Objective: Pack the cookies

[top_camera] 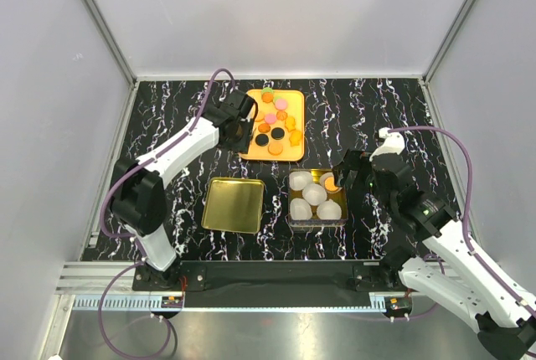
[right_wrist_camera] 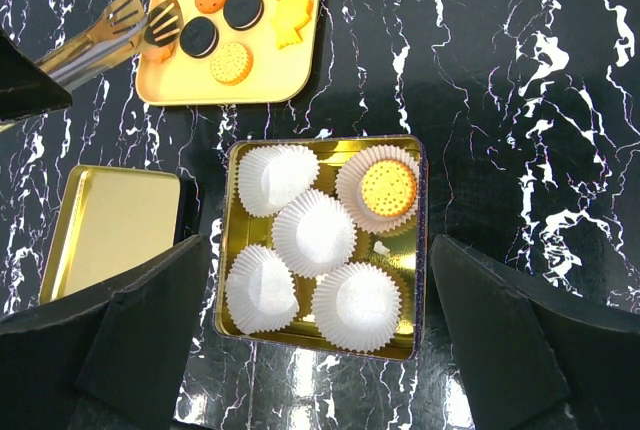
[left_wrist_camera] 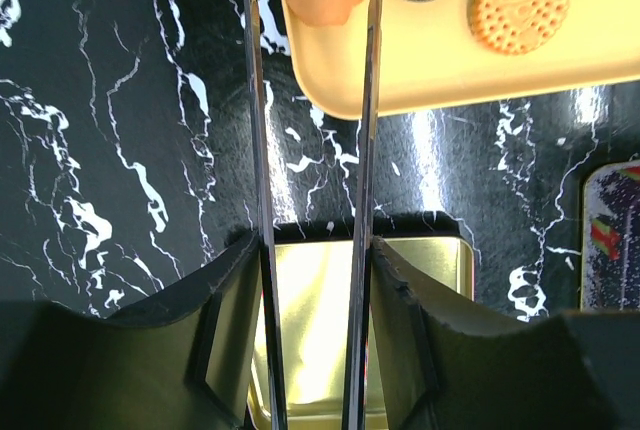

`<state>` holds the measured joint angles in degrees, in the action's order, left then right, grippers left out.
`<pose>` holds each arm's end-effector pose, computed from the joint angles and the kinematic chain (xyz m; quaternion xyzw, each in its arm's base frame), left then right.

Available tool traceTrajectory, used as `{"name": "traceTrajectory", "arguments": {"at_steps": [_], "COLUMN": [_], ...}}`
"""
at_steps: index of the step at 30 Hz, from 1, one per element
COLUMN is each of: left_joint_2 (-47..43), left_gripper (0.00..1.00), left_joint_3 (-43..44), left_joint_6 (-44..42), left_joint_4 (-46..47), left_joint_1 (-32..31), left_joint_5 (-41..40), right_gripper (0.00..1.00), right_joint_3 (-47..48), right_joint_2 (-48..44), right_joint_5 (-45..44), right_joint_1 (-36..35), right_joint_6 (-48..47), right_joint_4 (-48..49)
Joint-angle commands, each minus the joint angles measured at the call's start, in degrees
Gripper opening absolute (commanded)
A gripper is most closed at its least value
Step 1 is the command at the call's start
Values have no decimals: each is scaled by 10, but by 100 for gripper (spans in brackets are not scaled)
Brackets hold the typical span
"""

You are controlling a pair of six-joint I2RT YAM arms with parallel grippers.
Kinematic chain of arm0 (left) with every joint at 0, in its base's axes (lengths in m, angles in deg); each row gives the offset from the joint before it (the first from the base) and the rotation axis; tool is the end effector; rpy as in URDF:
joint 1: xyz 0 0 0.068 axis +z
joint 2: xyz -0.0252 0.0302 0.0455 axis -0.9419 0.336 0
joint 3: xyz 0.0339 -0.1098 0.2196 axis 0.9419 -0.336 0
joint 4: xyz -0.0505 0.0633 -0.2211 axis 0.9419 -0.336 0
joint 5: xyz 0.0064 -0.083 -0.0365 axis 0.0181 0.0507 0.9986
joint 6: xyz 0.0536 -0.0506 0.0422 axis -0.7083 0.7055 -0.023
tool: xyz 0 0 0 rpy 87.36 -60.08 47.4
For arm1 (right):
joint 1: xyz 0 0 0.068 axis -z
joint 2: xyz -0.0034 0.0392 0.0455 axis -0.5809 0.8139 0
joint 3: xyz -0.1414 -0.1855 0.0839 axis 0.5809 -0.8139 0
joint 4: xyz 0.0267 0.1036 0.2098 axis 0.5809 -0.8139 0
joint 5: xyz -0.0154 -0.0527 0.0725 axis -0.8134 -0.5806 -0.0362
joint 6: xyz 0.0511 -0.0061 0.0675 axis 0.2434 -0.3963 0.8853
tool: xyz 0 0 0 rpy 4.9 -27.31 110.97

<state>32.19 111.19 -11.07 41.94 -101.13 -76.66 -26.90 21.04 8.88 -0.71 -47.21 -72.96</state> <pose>0.3112 -0.1673 0.2181 0.0989 0.9606 -0.0024 0.2598 0.1591 0.0866 0.2818 0.0287 0.8529 0.1521 0.4986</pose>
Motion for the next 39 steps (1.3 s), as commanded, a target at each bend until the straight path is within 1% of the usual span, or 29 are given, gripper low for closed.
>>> {"name": "traceTrajectory", "arguments": {"at_steps": [1,7,17,23,39], "left_joint_2": [-30,-49,-66,-66,-66], "left_gripper": [48,47,47,47,46], "left_joint_3": [-10,-32,-33,-28,-57], "left_joint_6": [-3,-3,-6,-13,-3], "left_joint_4": [28,40,34,25,34], "left_joint_1": [3,2,0,0,-11], "left_joint_5": [17,27,9,22,27], "right_gripper": [100,100,100,100,100], "right_joint_3": [-1,-4,-2,-3,-10], "right_joint_2": [-4,-4,2,6,3], "right_joint_5": [3,6,6,8,8], "right_joint_1": [-2,-2,-2,-2,-2], "right_joint_6": [2,3,5,6,10], "right_joint_4": [20,22,24,27,31]}}
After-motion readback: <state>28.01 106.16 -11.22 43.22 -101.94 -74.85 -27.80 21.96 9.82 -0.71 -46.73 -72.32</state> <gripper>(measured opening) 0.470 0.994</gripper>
